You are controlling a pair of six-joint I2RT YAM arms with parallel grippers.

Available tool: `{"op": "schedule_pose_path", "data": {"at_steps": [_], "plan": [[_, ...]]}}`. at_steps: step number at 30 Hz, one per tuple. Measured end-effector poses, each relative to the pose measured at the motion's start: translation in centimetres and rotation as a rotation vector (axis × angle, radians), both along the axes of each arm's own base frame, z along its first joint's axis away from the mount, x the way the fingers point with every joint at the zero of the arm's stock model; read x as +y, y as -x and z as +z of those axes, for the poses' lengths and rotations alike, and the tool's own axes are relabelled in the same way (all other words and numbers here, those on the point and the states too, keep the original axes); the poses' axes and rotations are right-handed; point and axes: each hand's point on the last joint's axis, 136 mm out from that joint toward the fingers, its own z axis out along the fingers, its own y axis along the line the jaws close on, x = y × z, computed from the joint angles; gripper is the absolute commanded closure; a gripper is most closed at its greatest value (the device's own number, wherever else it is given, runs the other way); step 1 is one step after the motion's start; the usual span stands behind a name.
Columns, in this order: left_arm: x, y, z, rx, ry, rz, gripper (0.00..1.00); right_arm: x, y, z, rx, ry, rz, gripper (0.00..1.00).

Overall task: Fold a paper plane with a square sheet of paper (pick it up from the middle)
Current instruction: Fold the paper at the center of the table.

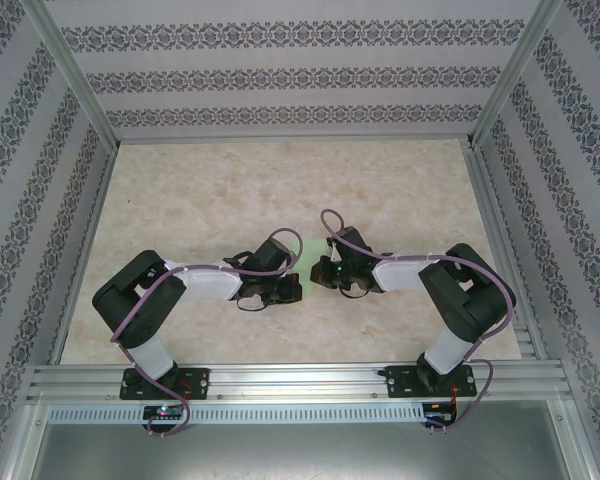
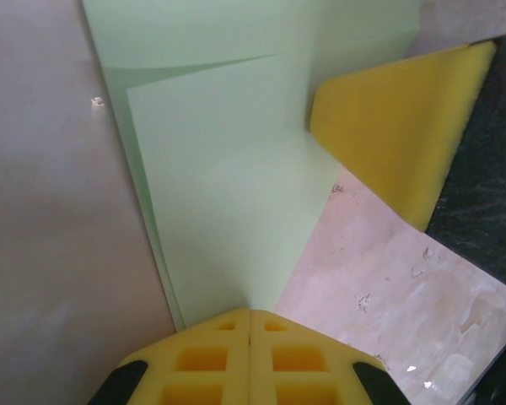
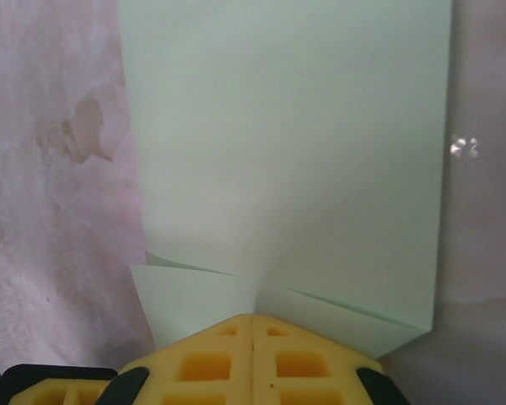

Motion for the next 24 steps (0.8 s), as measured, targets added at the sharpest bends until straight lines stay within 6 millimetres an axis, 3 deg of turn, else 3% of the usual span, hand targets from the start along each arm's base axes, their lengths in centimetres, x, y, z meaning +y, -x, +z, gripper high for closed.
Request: {"op": "schedule_pose_path", "data": {"at_steps": [9,24], "plan": [[0.1,0.5,0.0,-0.028,-0.001,-0.062,1.0,0.2,-0.2,-0.1,0.04,0.005,0.0,1.0],[2.2,2.9,0.1,0.0,-0.051,-0.129,1.0,0.7,-0.4,-0.2,0.066,-0.013,0.009,1.0]]}}
